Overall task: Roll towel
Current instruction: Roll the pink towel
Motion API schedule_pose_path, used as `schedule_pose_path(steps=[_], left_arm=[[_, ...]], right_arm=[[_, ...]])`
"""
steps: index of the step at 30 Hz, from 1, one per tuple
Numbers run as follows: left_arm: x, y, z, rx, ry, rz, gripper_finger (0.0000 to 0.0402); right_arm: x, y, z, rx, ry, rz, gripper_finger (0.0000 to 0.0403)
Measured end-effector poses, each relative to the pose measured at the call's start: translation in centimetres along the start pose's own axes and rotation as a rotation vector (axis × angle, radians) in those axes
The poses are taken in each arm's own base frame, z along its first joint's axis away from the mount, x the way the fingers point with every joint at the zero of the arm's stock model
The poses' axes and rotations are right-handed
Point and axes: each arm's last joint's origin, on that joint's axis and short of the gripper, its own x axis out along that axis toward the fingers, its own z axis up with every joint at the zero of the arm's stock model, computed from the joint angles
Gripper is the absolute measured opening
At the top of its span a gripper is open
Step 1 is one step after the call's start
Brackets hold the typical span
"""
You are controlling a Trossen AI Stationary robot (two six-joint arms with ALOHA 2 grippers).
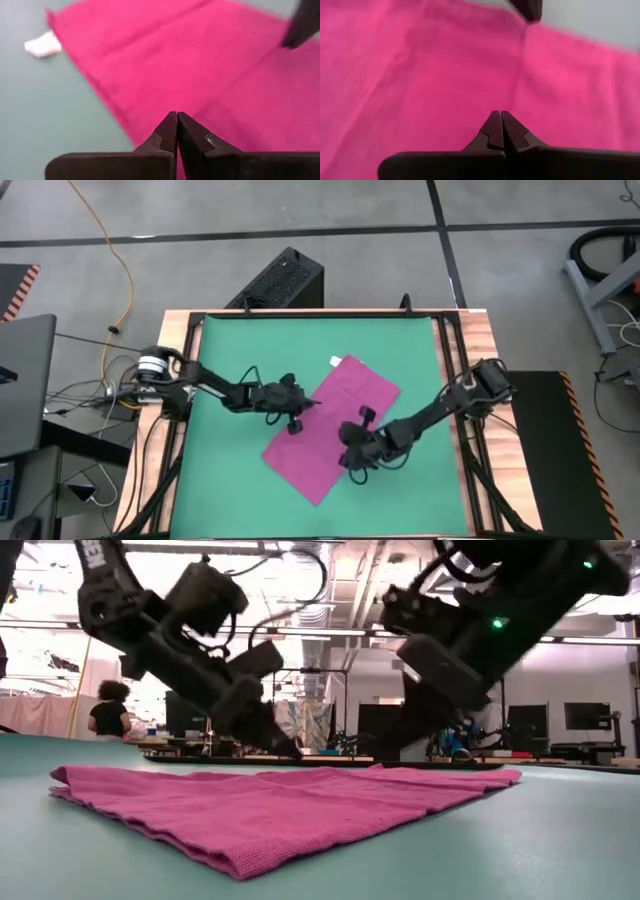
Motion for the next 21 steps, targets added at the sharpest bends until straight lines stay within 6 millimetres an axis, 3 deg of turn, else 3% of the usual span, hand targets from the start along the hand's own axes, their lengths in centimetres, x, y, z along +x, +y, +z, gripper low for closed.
schedule_pose_path(steps=[5,11,14,21], left_arm=[[1.5,0.0,-0.8,-0.01,0.058,0.003,0.0],[1.2,0.3,-1.9,-0.045,0.193,0.103,0.0],[1.1,0.4,-2.1,-0.093,0.216,0.12,0.0],[0.8,-0.5,-2.6,-0.184,0.222,0.183,0.0]], right_arm=[[0.5,0.3,-2.2,0.017,0.086,-0.052,0.0],[-0.2,0.0,-3.7,-0.001,0.15,-0.147,0.0],[-0.3,-0.6,-4.0,-0.046,0.155,-0.202,0.0],[1.6,-2.7,-2.7,-0.131,0.201,-0.257,0.0]])
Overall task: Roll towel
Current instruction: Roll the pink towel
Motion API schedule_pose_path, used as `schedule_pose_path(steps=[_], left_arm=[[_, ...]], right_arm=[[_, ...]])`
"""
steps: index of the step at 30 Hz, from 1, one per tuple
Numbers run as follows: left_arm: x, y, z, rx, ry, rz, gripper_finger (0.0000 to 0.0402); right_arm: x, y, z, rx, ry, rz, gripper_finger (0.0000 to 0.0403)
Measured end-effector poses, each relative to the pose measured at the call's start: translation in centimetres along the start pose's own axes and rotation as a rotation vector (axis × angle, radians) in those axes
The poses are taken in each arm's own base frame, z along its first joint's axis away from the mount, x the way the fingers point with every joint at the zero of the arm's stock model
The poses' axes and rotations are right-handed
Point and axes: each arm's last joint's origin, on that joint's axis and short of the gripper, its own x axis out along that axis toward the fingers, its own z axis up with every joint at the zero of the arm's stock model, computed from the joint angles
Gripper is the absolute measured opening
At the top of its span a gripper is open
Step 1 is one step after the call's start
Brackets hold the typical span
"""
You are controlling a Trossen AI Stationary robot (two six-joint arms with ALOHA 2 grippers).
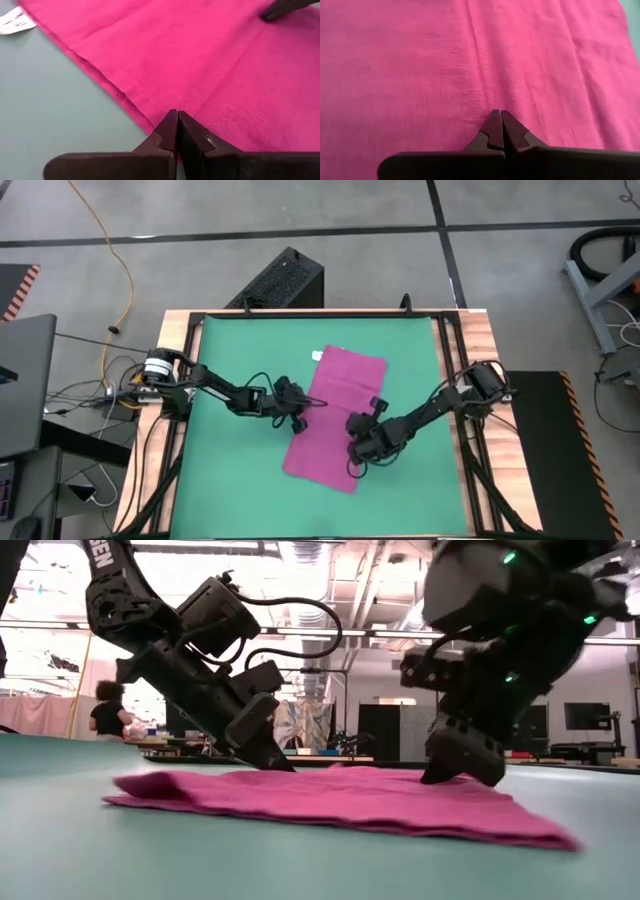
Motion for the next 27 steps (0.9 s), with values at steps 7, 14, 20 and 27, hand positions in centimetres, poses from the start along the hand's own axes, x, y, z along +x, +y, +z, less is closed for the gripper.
schedule_pose_path(steps=[7,14,20,27], left_arm=[[-0.8,-1.8,-1.0,-0.044,-0.04,0.067,0.0],[-2.2,-2.9,-1.1,-0.011,-0.043,0.034,0.0],[-5.1,-3.7,0.5,0.019,-0.084,-0.025,0.0],[-9.0,-5.9,1.8,0.072,-0.187,-0.194,0.0]], right_arm=[[1.5,-1.6,0.9,-0.098,0.031,-0.052,0.0],[-0.9,-1.2,1.6,-0.074,-0.048,0.032,0.0],[-4.4,0.7,0.7,-0.032,-0.144,0.139,0.0],[-6.3,4.2,-2.0,-0.052,-0.259,0.256,0.0]])
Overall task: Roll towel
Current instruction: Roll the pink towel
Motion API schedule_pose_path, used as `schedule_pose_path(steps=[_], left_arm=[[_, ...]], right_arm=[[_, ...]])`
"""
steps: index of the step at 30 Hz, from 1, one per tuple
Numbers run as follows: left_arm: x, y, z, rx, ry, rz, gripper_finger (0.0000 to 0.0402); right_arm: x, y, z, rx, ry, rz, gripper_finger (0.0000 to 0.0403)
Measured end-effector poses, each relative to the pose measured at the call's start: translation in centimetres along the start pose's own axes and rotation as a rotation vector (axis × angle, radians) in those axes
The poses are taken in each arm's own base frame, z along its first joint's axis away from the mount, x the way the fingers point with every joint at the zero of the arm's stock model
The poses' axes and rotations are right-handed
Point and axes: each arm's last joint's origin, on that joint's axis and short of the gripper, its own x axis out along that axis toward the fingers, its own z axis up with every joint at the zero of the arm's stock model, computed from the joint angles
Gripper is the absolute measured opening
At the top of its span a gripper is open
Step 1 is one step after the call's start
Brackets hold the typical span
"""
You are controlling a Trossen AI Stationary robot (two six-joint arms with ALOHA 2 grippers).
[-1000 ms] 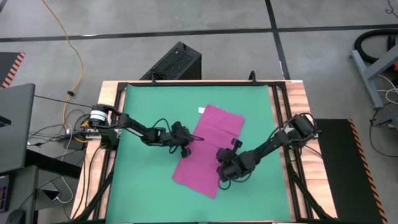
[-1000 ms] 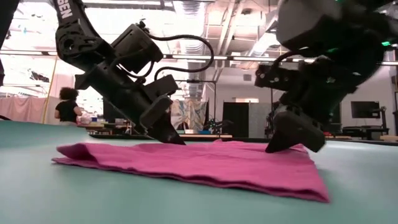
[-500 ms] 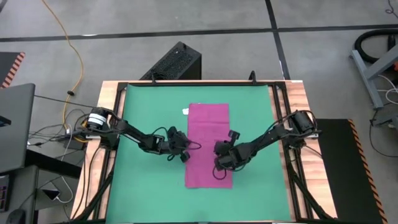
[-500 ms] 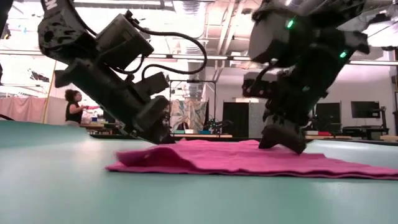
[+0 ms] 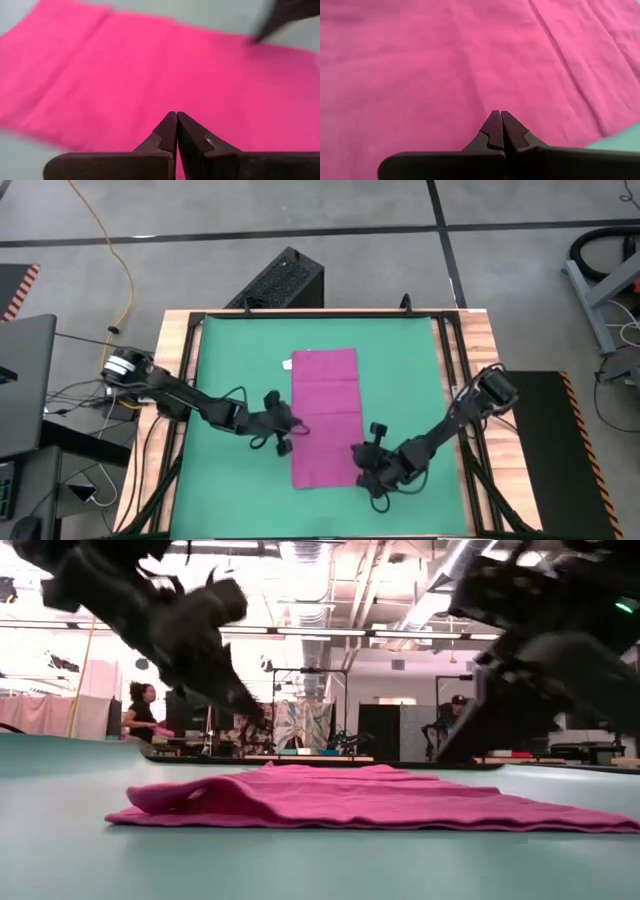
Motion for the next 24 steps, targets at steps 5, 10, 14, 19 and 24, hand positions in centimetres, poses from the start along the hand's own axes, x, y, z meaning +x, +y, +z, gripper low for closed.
schedule_pose_path(steps=[5,10,14,19,24], left_arm=[[-1.6,-4.3,-0.6,0.076,-0.065,-0.295,0.0],[-1.6,-7.3,-3.9,0.173,-0.07,-0.288,0.0],[-0.6,-8.4,-5.6,0.176,-0.054,-0.2,0.0],[0.5,-9.9,-6.5,0.197,-0.014,-0.208,0.0],[0.9,-10.3,-7.1,0.214,0.085,-0.199,0.0]], right_arm=[[-0.7,0.9,-1.9,0.057,-0.108,0.06,0.0],[-0.7,0.8,-2.7,0.101,-0.128,0.083,0.0],[-0.7,0.9,-2.5,0.109,-0.137,0.094,0.0],[-0.7,1.0,-2.5,0.111,-0.134,0.107,0.0],[-0.7,1.0,-2.5,0.116,-0.13,0.111,0.0]])
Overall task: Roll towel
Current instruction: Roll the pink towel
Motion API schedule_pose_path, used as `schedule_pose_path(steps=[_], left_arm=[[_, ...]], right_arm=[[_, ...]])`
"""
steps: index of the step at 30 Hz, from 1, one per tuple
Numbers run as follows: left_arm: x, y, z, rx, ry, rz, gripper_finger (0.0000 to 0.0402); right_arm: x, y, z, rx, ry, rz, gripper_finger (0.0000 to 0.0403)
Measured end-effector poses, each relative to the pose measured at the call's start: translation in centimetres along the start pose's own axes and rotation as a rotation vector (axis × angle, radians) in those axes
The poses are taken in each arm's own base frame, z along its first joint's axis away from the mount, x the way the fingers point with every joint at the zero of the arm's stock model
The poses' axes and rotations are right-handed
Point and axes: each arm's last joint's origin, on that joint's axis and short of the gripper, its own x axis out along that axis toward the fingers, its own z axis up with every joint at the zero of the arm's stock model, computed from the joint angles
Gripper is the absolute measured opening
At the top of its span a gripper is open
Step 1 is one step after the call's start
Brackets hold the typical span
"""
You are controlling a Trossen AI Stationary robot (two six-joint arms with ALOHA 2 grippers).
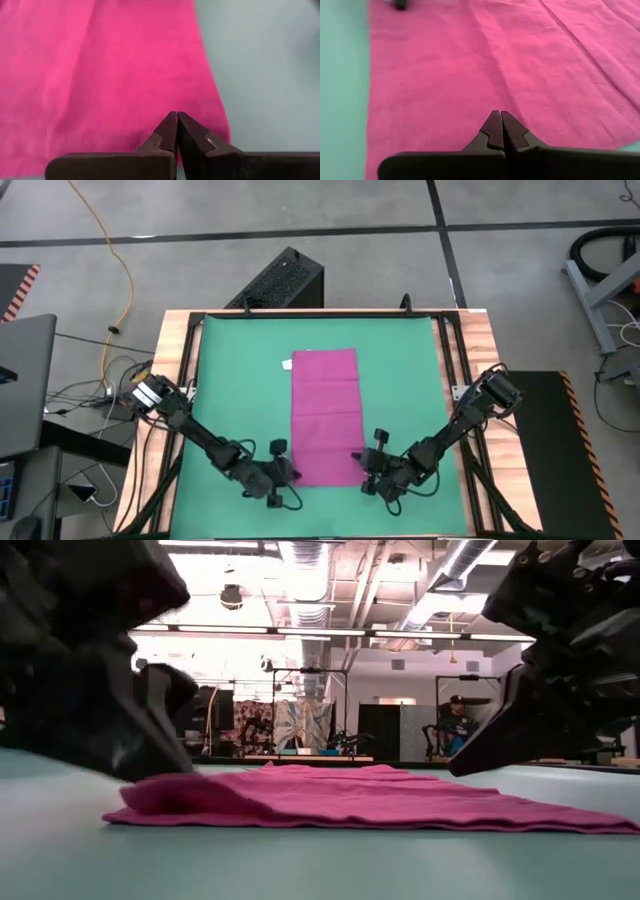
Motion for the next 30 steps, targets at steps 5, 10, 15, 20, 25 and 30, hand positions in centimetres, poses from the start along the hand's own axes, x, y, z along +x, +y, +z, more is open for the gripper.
schedule_pose_path(steps=[5,10,15,20,25,30], left_arm=[[-0.1,0.2,-0.7,-0.03,0.11,0.026,0.0],[-0.3,-0.2,-0.7,-0.062,0.1,0.012,0.0],[-1.5,-0.8,0.1,-0.022,0.062,-0.004,0.0],[-2.8,-1.3,1.4,0.01,-0.019,0.0,0.0],[-2.9,-1.7,1.2,0.011,-0.01,-0.037,0.0],[-3.0,-1.8,0.4,0.029,0.017,-0.055,0.0]], right_arm=[[0.0,0.0,-0.1,-0.001,0.01,0.0,0.0],[-0.4,0.6,0.4,0.0,-0.051,0.022,0.0],[-1.7,2.5,1.7,-0.081,-0.152,0.14,0.0],[-1.3,2.6,1.7,-0.088,-0.121,0.21,0.0],[-1.2,2.8,1.8,-0.079,-0.095,0.276,0.0],[-1.3,2.8,1.7,-0.073,-0.084,0.294,0.0]])
